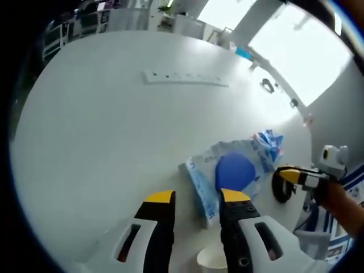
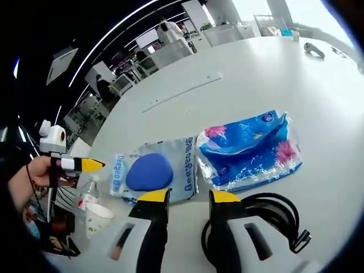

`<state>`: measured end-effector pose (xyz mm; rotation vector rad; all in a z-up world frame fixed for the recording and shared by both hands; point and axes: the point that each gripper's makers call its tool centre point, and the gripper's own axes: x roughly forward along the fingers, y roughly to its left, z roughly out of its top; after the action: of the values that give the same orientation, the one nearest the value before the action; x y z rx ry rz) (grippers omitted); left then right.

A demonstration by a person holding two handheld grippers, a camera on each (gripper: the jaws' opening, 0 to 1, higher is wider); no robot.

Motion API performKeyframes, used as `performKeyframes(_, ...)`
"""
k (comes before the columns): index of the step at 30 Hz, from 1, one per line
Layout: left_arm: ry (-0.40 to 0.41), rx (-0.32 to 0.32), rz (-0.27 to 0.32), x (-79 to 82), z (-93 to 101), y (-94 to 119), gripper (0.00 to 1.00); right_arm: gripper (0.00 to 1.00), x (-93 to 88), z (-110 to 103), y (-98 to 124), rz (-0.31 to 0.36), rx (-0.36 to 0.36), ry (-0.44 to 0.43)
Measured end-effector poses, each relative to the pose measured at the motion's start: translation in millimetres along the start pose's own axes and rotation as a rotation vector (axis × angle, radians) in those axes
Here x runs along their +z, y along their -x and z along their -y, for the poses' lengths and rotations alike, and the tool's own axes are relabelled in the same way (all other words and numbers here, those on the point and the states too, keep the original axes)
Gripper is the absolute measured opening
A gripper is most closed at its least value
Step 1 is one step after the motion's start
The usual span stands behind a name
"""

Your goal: Arrange the tabletop items into an orderly group along one side of the table until the central work area is clear of visible clutter.

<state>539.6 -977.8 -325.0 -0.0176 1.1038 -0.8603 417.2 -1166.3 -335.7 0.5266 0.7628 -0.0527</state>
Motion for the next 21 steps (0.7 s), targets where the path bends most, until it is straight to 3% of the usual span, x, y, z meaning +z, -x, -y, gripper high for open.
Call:
performKeyframes(6, 0.004, 0.003, 0.014, -0.7, -1.6, 7, 0.28, 0.28, 2.7, -5, 3, 0.002, 0.013, 0.024)
performKeyframes(21, 0.034, 0.004, 0.074, -8.9, -4.6, 34, 0.37, 0.36, 6.4, -35, 6, 0.002, 0.125, 0.087)
